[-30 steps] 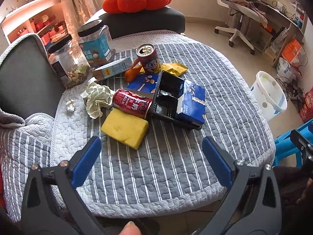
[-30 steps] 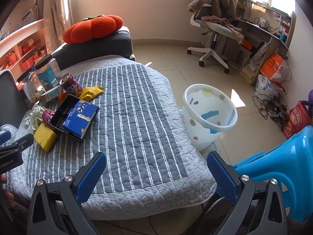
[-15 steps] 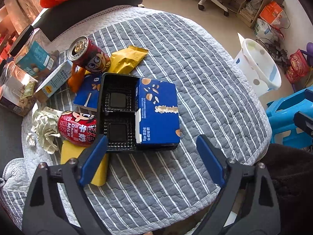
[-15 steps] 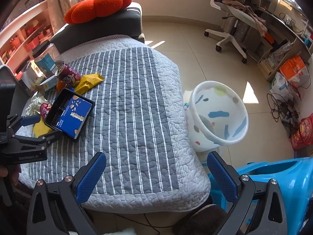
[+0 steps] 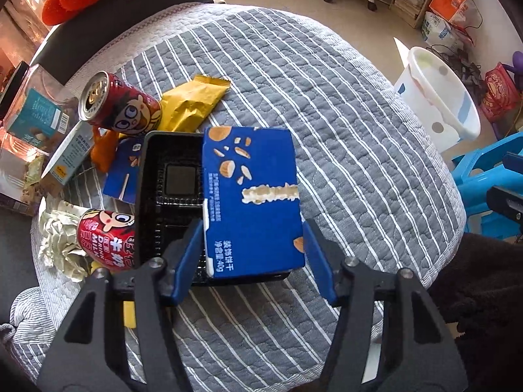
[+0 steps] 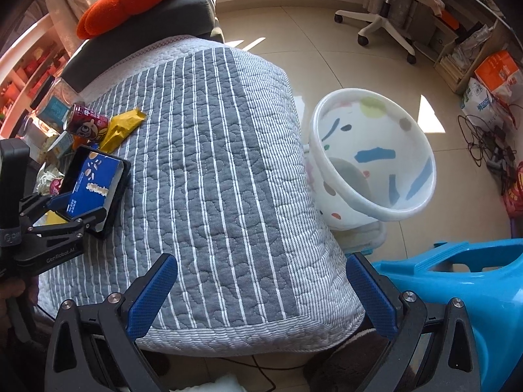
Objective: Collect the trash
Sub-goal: 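Grasp the blue biscuit box with the left gripper while the right gripper grasps the black plastic tray, then carry the blue box into the white bin with the left gripper while the right gripper carries the tray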
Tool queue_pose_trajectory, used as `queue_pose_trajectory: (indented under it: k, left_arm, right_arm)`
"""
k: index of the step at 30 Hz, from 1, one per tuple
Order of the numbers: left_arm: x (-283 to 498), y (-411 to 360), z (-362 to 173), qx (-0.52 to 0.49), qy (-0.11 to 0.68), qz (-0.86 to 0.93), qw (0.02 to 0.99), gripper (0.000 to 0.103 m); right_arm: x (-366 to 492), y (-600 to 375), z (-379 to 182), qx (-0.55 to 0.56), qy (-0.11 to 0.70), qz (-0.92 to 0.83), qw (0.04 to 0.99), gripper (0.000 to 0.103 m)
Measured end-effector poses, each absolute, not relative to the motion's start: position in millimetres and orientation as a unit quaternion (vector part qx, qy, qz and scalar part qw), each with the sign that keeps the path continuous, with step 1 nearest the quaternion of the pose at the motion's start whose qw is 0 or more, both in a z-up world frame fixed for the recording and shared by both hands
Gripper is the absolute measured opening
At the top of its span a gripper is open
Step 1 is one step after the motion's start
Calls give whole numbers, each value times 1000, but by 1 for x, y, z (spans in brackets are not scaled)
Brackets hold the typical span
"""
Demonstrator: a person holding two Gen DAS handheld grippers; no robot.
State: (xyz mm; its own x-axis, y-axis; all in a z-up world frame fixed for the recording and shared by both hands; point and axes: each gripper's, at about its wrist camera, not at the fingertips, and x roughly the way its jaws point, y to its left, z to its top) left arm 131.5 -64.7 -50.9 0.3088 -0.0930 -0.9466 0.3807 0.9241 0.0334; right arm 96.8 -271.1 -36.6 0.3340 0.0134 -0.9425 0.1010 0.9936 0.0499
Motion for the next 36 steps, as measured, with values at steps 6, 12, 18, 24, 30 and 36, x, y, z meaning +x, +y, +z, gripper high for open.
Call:
queue_pose_trajectory:
  k: [6,12,18,24,30,36]
  left_arm:
    - [119,-23,-7,74,523,-134,839,62]
    - [120,34,-9,29,518,-83,851,62]
    - [107,75,-17,8,521,-53,852,62]
    - [100,100,-23,1,531,-44,846,62]
    - [103,102,-25,-1,536,-50,843,62]
    - [106,101,-25,1,535,-54,843,62]
  right_arm:
    - [111,-242,-42,54,579,-4,813,103]
    - [139,-189,-64,73,591,42,802,103]
    - [170,-136,-84,104,593,81,795,103]
    - [191,-105,-105,133,603,98,780,99]
    - [201,-88,-128,129,621,91,768,83]
    - [199,-85,-134,121,624,85,768,63]
